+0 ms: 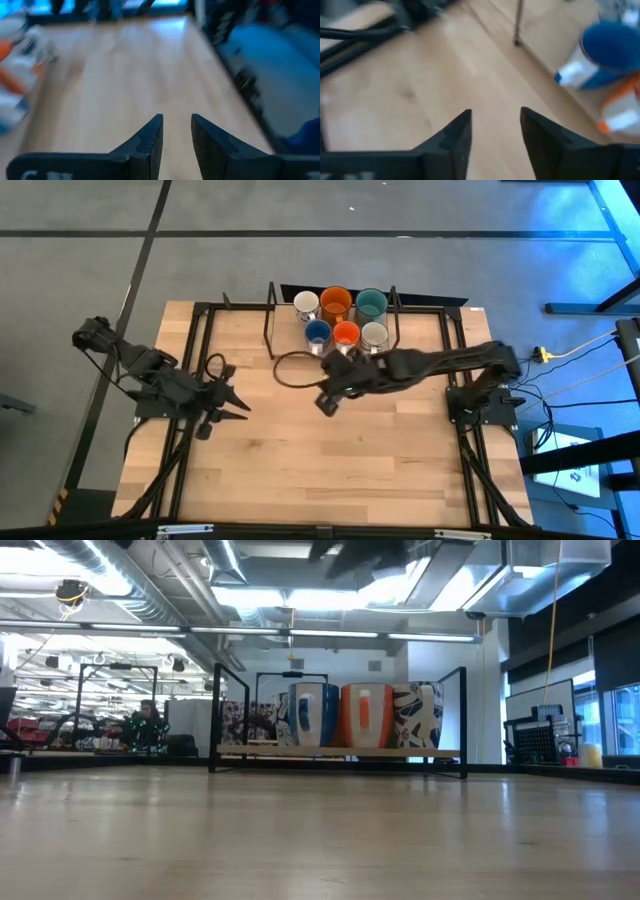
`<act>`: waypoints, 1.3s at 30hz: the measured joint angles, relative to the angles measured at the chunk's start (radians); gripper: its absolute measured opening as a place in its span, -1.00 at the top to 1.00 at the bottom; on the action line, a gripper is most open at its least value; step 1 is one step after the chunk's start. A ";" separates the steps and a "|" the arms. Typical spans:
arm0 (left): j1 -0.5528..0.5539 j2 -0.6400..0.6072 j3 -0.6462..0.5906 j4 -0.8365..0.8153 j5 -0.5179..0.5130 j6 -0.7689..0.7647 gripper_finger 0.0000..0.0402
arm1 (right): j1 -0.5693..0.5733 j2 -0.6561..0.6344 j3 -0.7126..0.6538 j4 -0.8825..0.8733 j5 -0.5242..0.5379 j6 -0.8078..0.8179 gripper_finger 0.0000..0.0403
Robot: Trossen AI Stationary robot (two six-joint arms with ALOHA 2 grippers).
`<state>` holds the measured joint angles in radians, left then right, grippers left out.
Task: Place coffee mugs
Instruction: Return to Home Position
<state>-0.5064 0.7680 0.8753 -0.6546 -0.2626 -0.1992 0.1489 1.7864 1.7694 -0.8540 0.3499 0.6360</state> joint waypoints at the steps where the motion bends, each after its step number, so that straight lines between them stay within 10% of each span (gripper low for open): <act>1: 0.013 -0.021 -0.037 0.065 0.033 0.016 0.54 | 0.004 -0.033 -0.025 0.030 -0.009 -0.036 0.30; 9: 0.164 -0.215 -0.277 0.461 0.203 0.116 0.80 | 0.001 -0.371 -0.451 0.498 -0.099 -0.204 0.96; 19: 0.273 -0.368 -0.362 0.432 0.033 0.129 0.98 | 0.002 -0.840 -1.096 1.027 -0.157 -0.277 0.86; 39: 0.311 -0.448 -0.445 0.470 0.022 0.183 0.90 | 0.001 -1.542 -1.658 0.975 -0.185 -0.366 0.86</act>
<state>-0.1951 0.3201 0.4307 -0.1850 -0.2406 -0.0164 0.1501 0.2446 0.1116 0.1213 0.1650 0.2702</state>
